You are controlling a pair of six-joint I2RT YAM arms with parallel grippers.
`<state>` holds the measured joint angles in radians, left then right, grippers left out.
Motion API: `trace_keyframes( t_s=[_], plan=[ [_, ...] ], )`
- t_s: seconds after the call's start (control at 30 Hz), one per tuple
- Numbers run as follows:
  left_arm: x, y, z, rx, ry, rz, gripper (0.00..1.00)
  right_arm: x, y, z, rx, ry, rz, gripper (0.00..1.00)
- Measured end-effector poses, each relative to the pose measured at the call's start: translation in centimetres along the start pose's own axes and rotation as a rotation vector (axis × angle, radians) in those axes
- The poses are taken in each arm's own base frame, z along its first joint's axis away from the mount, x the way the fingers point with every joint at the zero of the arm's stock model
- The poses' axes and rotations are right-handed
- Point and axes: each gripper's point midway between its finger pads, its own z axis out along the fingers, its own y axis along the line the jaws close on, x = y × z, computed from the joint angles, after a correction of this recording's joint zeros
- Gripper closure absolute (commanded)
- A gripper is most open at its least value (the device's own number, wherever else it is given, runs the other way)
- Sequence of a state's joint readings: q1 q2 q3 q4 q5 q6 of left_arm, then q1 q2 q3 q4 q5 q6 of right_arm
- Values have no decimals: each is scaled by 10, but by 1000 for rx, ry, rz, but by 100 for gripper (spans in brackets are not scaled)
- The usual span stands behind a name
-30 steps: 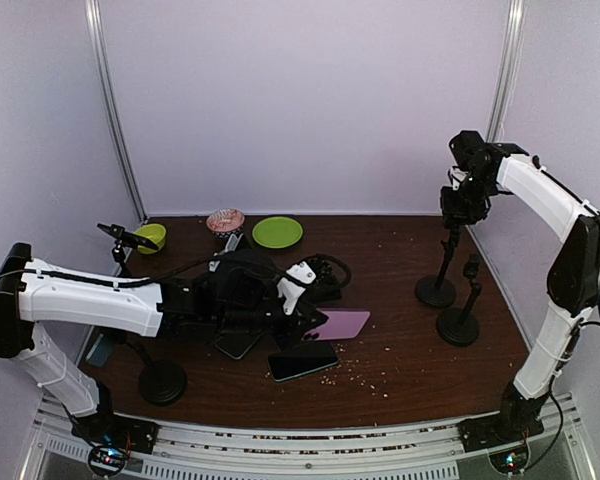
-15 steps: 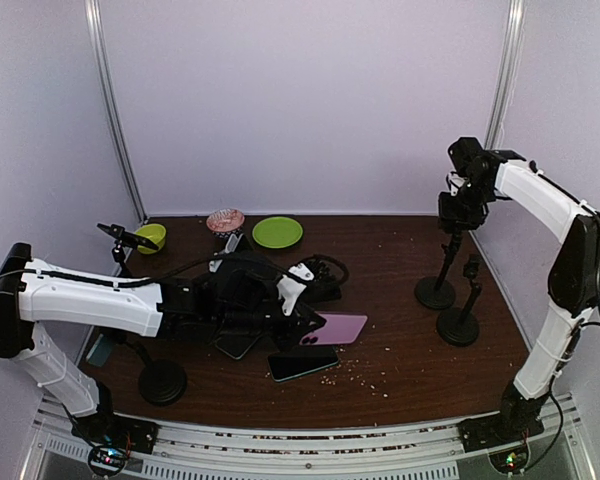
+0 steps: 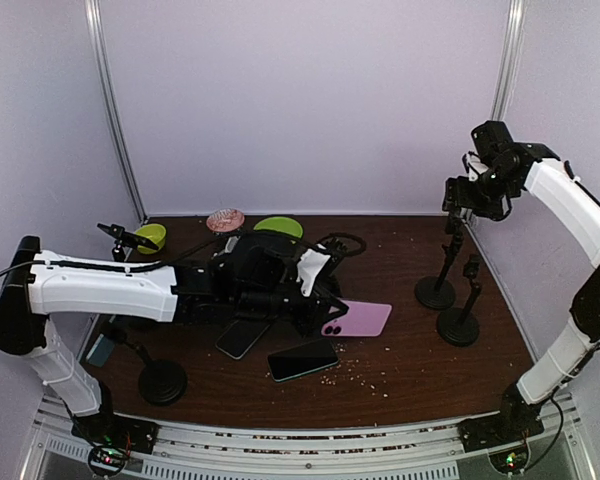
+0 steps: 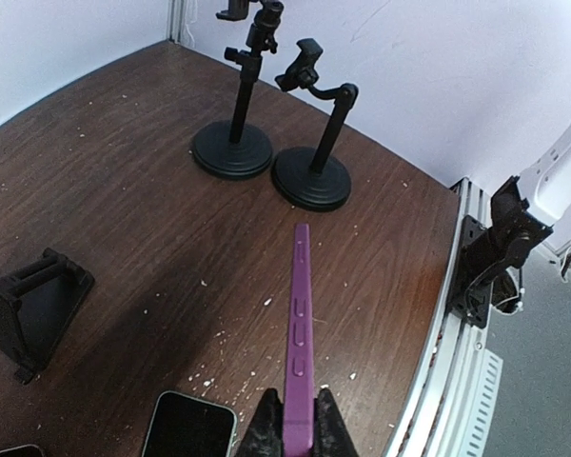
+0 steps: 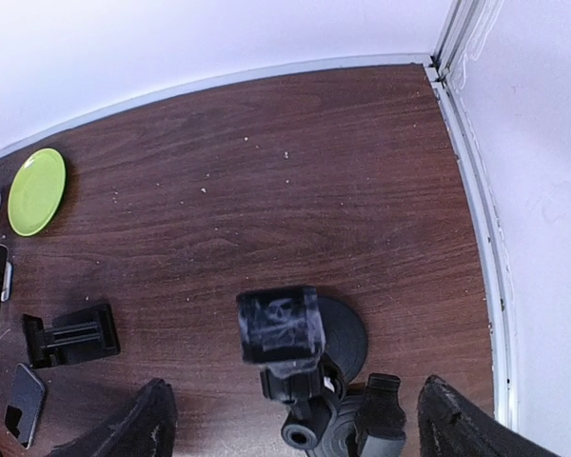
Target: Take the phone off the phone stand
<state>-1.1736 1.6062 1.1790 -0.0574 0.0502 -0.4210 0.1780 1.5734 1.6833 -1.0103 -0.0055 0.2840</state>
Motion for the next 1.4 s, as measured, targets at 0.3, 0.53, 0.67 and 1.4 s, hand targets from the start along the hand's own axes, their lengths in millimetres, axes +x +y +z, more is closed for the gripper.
trace_keyframes(
  t_s=[0.3,0.53,0.67,1.4],
  plan=[
    [-15,12,34,10,34,-141,100,-2,2,-84,-119,-184,16,0],
    [9,60,74,-62,99,-390,100,26,8,-123,-248,-255,18,1],
    [30,75,98,-86,142,-510,100,44,16,-131,-336,-258,27,1],
    [49,64,134,17,127,-889,97,94,34,-121,-509,-189,52,0]
  ],
)
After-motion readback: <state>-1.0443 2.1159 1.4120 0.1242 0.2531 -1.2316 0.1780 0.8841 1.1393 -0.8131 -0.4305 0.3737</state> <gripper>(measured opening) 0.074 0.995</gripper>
